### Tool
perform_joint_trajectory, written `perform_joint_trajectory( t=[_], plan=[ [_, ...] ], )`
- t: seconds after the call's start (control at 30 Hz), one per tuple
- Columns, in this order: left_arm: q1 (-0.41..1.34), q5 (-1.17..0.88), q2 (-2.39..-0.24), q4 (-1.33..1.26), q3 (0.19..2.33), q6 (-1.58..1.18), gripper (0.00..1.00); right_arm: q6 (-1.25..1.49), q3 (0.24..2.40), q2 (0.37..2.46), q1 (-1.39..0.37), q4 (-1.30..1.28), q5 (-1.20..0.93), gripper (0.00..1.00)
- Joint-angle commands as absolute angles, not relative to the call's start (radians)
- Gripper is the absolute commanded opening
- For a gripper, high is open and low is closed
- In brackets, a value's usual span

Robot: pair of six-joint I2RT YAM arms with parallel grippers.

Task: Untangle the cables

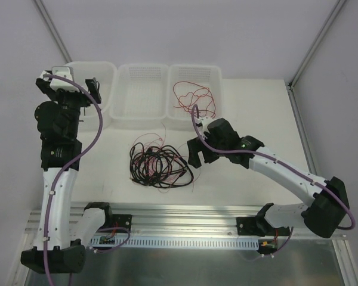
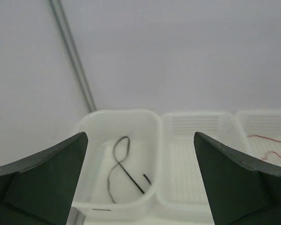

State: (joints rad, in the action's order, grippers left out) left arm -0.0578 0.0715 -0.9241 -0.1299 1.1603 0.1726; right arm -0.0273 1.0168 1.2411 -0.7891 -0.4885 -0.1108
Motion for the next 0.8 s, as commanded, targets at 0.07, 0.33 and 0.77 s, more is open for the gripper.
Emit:
perform_joint_trajectory(
  t=[0.07,0.33,0.77],
  plan=[
    [0.021,-0.142,-0.78,0.084,1.071,-0.036,0.99,0.075,1.106,1.353,-0.811,-0.315,-0.094,0.9],
    [0.072,-0.322,-0.508,0.299,0.835,-0.233,0.99,0.153,1.241,1.549,-0.874,-0.241,-0.091,0.82],
    [0.074,-0.443,-0.39,0.396,0.624,-0.319,0.99,0.218,1.362,1.847,-0.942,-0.259,0.031,0.5]
  ],
)
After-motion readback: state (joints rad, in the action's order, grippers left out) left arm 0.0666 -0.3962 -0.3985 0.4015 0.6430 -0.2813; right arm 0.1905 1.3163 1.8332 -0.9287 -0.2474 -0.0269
